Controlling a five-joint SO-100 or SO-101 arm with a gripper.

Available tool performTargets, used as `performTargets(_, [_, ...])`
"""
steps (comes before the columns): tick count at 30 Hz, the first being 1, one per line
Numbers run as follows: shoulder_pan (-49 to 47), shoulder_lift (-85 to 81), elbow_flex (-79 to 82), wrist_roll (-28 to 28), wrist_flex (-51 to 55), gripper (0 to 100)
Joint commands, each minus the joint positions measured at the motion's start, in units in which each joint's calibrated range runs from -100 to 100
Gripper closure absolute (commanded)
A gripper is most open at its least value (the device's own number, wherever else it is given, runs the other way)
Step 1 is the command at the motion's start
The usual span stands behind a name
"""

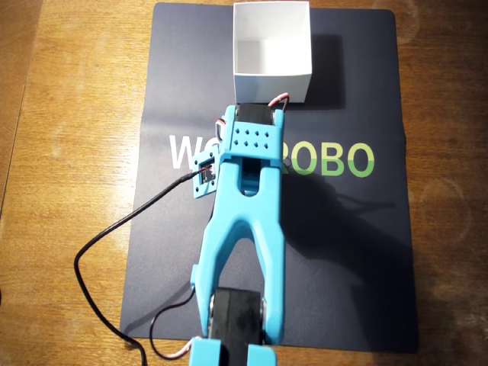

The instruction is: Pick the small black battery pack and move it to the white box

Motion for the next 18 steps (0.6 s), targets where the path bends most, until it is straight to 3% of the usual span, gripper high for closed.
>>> performTargets(1, [-0.46,-0.78,-1.16,0.07,0.61,86])
performTargets(18, [0.59,-1.22,-1.07,-0.20,0.78,90])
